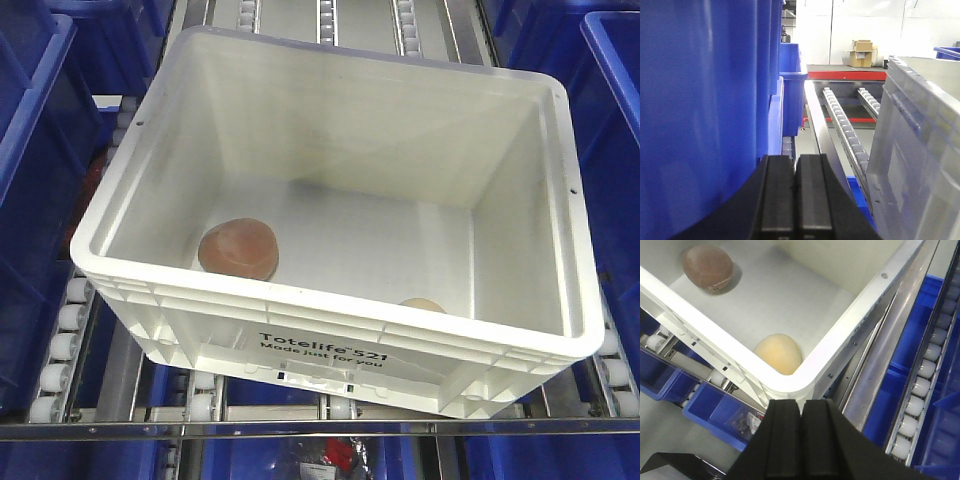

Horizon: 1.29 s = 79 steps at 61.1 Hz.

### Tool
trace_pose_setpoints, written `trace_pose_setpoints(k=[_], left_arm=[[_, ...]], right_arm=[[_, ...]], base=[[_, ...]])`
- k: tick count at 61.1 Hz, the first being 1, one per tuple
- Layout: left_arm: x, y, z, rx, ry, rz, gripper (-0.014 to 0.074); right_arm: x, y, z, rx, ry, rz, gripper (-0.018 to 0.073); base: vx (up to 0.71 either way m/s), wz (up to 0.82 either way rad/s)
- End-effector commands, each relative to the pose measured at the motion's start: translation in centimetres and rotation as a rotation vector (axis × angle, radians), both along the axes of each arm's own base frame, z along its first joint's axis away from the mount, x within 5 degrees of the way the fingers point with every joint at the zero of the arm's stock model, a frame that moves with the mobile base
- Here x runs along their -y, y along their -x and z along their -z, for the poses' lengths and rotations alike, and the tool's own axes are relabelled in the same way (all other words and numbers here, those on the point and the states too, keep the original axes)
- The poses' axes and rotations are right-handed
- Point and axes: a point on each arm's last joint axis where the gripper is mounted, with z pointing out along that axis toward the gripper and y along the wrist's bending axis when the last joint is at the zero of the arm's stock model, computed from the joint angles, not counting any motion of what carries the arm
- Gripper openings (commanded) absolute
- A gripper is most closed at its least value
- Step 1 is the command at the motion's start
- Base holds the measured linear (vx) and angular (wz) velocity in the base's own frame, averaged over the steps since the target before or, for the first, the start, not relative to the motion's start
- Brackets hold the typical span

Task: Place moving items into box and shelve
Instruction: 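Withdraw both grippers from the tote rims, away from the shelf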

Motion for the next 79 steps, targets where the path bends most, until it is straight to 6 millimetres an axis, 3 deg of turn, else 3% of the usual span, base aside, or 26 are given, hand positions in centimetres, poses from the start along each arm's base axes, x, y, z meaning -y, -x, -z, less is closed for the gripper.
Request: trace_pose_setpoints(k=[1, 12, 24, 39, 51, 79], left_arm=[[0.1, 0.1, 0.1, 0.072, 0.014, 0.013, -0.0022], [0.1, 0.1, 0.1, 0.072, 0.014, 0.013, -0.0022], [0.1, 0.1, 0.1, 0.072, 0.014, 0.013, -0.0022], [0.1, 0.1, 0.1, 0.072, 0.014, 0.013, -0.0022], [0.1, 0.1, 0.1, 0.072, 0.014, 0.013, -0.0022], [0.1, 0.1, 0.1, 0.072, 0.014, 0.013, -0.0022]], right_arm=[[0.1, -0.6, -0.4, 0.149, -0.029, 0.040, -0.0015], [0.8, -1.3, 3.2, 0.435, -0.097, 0.222, -0.0015], [1.5, -1.3, 7.7, 0.629, -0.107, 0.359, -0.0015], [1.6, -1.6, 11.0, 0.704, -0.122, 0.378, -0.0015], [1.4, -1.5, 13.6, 0.915, -0.227, 0.363, -0.0015], [1.3, -1.6, 14.7, 0.786, -0.210, 0.352, -0.0015]], base=[[0.00, 0.00], [0.00, 0.00], [0.00, 0.00], [0.00, 0.00], [0.00, 0.00], [0.00, 0.00]])
